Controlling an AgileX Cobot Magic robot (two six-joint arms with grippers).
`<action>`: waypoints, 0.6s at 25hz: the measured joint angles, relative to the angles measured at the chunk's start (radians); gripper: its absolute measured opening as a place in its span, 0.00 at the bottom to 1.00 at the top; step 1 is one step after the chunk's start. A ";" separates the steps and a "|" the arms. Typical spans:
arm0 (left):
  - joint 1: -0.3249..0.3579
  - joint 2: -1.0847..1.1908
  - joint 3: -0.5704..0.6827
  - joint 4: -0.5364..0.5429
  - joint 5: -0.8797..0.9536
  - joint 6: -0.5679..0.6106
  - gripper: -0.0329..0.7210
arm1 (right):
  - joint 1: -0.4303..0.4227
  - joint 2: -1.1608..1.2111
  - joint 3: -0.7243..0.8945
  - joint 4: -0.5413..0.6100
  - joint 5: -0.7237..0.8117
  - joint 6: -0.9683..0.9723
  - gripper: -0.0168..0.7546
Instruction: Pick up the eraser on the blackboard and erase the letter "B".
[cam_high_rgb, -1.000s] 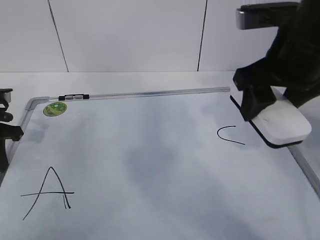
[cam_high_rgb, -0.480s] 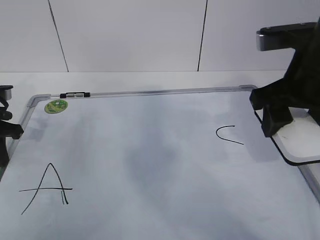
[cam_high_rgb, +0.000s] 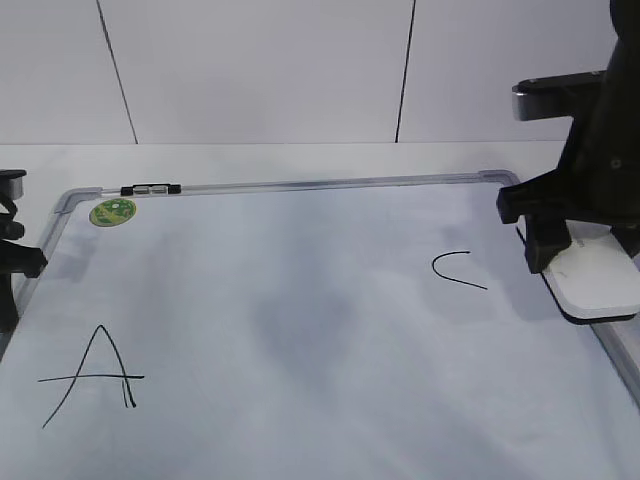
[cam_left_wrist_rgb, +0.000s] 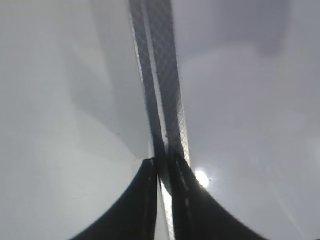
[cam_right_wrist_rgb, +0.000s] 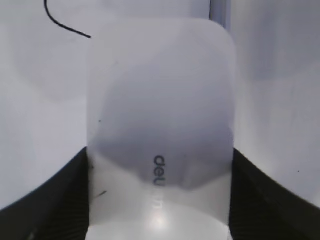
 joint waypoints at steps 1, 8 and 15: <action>0.000 0.000 0.000 0.000 0.000 0.000 0.09 | -0.022 0.004 0.000 0.015 -0.004 -0.021 0.68; 0.000 0.000 0.000 -0.002 0.000 0.002 0.09 | -0.151 0.048 0.000 0.105 -0.029 -0.231 0.68; 0.000 0.000 0.000 -0.004 0.000 0.004 0.09 | -0.220 0.116 0.000 0.183 -0.106 -0.350 0.68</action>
